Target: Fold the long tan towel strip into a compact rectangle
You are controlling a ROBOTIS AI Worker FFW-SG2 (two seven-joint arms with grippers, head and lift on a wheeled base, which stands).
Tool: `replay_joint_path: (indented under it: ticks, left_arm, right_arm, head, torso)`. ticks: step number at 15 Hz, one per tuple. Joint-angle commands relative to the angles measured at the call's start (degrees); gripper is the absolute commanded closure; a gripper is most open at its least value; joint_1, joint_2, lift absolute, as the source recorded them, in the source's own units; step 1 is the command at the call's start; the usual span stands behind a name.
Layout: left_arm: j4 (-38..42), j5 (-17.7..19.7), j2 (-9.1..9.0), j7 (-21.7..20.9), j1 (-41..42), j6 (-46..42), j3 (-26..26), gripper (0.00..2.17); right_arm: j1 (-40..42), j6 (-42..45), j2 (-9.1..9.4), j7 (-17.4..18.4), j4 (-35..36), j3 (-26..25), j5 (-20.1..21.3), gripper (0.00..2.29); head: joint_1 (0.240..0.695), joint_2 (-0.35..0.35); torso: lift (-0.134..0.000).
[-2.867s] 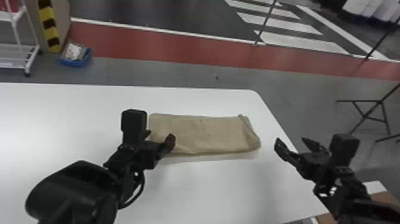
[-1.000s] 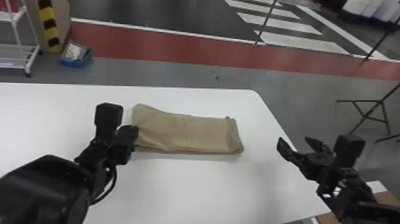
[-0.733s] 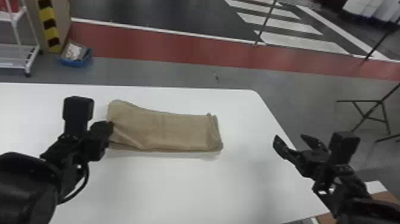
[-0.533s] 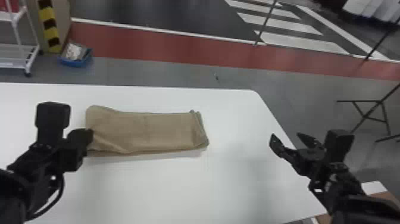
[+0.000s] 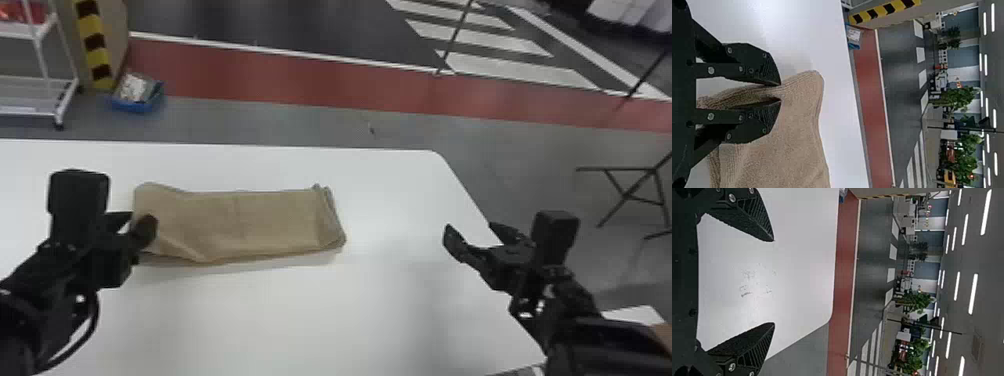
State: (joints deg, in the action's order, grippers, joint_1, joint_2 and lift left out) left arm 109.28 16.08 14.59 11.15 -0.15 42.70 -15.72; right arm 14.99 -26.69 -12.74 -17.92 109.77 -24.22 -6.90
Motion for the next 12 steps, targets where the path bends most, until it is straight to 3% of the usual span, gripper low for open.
replay_joint_path:
  ticks: [1,5,8,10,11,12]
  left_arm:
    - [0.6,0.0,-0.08,0.9,0.1,-1.8,-0.1,0.03]
    - [0.0,-1.8,-0.61,1.9,-1.0,-6.9,-3.0,0.07]
    - [-5.9,-3.2,-1.23,1.3,-4.1,-12.3,-7.7,0.17]
    - [-8.8,-3.5,-1.4,-0.4,-6.8,-12.0,-9.6,0.6]
    - [-10.0,-3.4,-2.11,-1.5,-7.5,-11.6,-9.5,1.03]
    - [-11.4,-3.4,-2.81,-1.0,-8.0,-11.6,-9.5,1.61]
  right_arm:
    - [-2.5,-3.2,-0.09,-0.6,-0.7,0.6,0.0,0.13]
    - [-12.5,-16.3,-0.71,-7.0,-5.0,2.2,-0.8,0.19]
    - [-19.0,-20.9,-0.97,-8.5,-8.1,5.6,-1.7,0.19]
    - [-23.2,-24.4,-1.23,-9.7,-11.0,7.4,-2.2,0.21]
    - [-25.3,-25.5,-1.23,-10.2,-12.9,8.3,-2.4,0.21]
    - [-26.9,-26.5,-1.23,-10.6,-14.7,8.7,-3.1,0.21]
  head:
    - [0.695,-0.306]
    - [0.695,-0.283]
    - [0.695,-0.271]
    - [0.695,-0.266]
    - [0.695,-0.264]
    - [0.695,-0.261]
  torso:
    - [-0.128]
    - [-0.128]
    - [-0.128]
    - [-0.128]
    - [-0.128]
    - [-0.128]
